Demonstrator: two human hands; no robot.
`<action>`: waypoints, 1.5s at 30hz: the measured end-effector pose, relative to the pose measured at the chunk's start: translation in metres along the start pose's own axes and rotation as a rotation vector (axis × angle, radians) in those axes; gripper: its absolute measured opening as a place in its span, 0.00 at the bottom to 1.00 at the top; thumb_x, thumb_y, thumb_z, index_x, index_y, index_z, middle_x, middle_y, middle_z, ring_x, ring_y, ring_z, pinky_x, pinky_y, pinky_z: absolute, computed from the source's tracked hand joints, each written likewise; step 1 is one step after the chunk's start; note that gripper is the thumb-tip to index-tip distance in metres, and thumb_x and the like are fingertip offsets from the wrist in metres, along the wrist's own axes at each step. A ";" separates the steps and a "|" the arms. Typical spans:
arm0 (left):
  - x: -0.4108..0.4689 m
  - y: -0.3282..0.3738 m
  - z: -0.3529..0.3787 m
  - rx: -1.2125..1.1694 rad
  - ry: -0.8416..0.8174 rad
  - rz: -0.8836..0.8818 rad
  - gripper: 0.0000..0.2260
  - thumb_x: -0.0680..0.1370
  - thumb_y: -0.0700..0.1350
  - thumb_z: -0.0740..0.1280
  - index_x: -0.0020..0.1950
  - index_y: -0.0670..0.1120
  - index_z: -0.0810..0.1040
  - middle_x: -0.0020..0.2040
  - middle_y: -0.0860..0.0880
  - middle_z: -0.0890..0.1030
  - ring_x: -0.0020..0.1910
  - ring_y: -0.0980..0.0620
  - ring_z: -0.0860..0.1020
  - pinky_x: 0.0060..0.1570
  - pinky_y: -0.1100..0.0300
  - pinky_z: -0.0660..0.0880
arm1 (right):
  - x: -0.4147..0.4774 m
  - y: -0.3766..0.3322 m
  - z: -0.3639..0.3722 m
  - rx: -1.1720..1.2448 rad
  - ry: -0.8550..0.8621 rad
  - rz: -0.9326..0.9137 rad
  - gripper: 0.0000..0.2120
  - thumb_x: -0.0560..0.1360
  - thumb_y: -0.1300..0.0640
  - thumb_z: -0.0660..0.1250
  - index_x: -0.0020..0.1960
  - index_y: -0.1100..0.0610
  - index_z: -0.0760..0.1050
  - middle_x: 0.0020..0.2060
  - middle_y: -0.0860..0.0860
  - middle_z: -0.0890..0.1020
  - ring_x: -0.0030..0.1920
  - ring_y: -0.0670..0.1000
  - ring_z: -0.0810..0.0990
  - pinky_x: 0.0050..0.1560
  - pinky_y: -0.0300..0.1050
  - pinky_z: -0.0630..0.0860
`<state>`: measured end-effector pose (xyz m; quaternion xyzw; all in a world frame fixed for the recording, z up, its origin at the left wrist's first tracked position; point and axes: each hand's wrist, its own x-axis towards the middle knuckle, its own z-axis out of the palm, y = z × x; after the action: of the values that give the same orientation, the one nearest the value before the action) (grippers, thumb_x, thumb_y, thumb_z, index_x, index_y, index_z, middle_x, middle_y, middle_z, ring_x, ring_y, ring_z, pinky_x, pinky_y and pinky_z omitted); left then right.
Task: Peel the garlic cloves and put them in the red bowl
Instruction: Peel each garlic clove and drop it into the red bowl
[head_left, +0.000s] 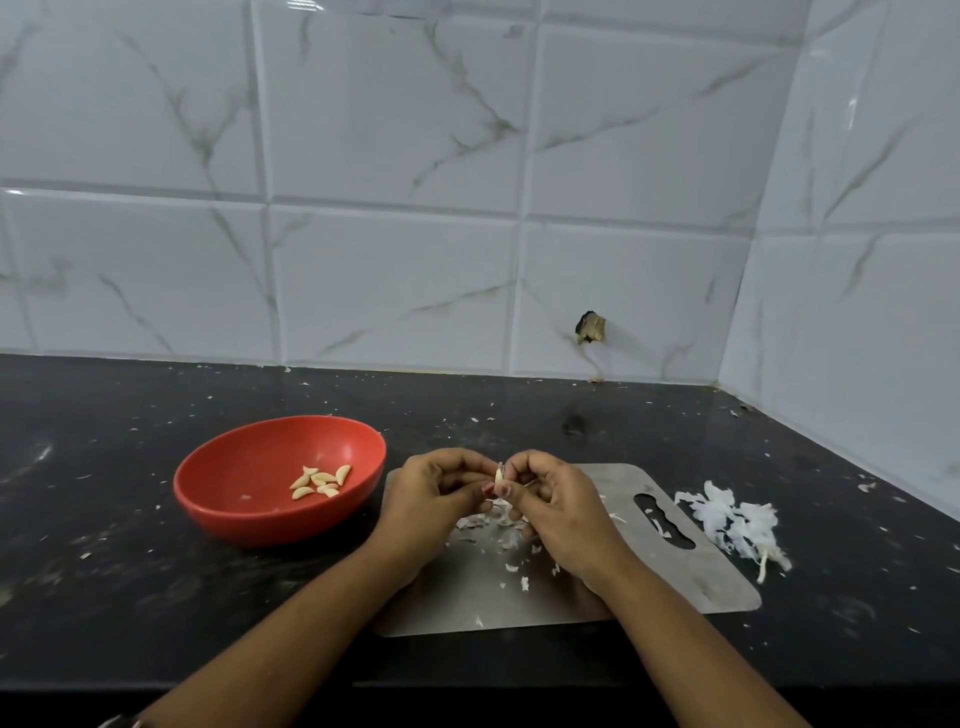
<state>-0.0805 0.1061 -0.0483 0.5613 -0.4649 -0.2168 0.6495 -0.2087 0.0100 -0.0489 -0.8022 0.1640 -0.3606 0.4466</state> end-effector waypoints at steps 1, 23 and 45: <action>0.000 0.000 0.000 -0.004 -0.003 0.003 0.07 0.73 0.32 0.70 0.46 0.43 0.83 0.41 0.42 0.85 0.43 0.45 0.84 0.47 0.54 0.80 | 0.000 0.000 0.000 0.002 -0.002 -0.003 0.05 0.77 0.59 0.68 0.43 0.54 0.76 0.34 0.47 0.80 0.34 0.44 0.77 0.32 0.42 0.77; 0.001 -0.003 0.000 0.081 0.099 0.062 0.04 0.74 0.37 0.71 0.45 0.45 0.80 0.42 0.47 0.84 0.43 0.50 0.83 0.43 0.55 0.81 | -0.002 -0.006 -0.001 0.074 0.097 0.054 0.04 0.77 0.61 0.68 0.44 0.58 0.74 0.36 0.54 0.80 0.33 0.46 0.79 0.33 0.41 0.78; -0.002 0.001 0.003 0.355 0.001 0.108 0.04 0.74 0.38 0.72 0.45 0.47 0.81 0.32 0.49 0.75 0.26 0.60 0.71 0.30 0.66 0.72 | -0.001 0.004 -0.001 -0.301 0.097 -0.119 0.08 0.77 0.59 0.67 0.52 0.49 0.80 0.40 0.44 0.82 0.41 0.42 0.81 0.41 0.40 0.80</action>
<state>-0.0845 0.1064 -0.0480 0.6412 -0.5252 -0.0961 0.5512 -0.2101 0.0081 -0.0524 -0.8500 0.1897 -0.3961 0.2908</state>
